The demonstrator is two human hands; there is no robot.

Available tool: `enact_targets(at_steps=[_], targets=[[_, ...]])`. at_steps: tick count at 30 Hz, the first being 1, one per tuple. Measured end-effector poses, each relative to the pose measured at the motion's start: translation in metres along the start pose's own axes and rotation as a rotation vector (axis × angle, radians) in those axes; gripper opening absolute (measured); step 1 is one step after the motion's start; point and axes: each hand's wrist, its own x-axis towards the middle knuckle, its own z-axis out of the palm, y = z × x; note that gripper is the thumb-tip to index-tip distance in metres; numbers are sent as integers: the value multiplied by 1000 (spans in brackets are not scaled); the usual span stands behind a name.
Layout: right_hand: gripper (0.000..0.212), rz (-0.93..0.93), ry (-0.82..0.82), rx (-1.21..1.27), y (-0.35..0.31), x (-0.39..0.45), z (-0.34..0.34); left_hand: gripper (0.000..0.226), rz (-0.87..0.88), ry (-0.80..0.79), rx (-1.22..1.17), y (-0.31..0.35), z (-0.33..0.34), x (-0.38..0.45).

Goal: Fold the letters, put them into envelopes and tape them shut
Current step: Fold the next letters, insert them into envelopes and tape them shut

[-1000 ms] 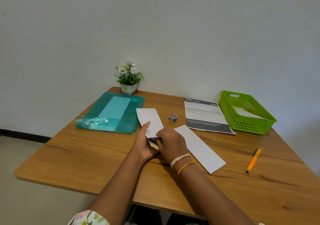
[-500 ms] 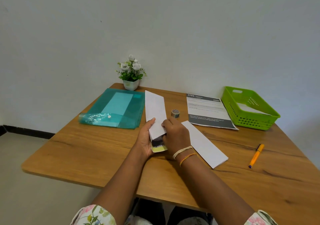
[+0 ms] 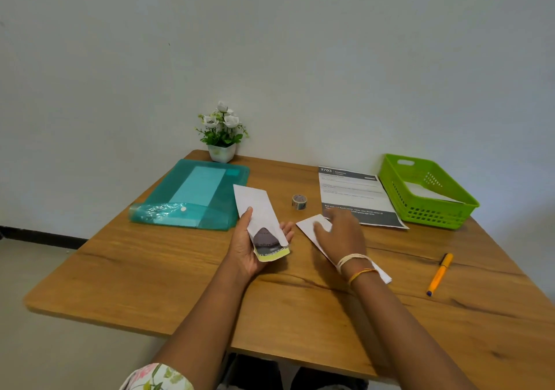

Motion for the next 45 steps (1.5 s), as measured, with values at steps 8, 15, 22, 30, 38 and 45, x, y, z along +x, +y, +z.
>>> enact_targets(at_steps=[8, 15, 22, 30, 38, 45], targets=[[80, 311, -400, -319, 37, 10, -3, 79, 53, 13, -83, 7, 8, 22], [40, 262, -492, 120, 26, 4, -25, 77, 121, 49, -60, 13, 7, 34], [35, 348, -1096, 983, 16, -14, -50, 74, 90, 12, -76, 15, 6, 32], [24, 668, -1096, 1310, 10, -24, -33, 81, 81, -71, -79, 13, 3, 30], [26, 669, -938, 1131, -5, -25, -27, 89, 35, -81, 4, 12, 3, 29], [24, 675, -874, 1098, -31, -28, -8, 99, -21, -52, 71, 9, 8, 24]])
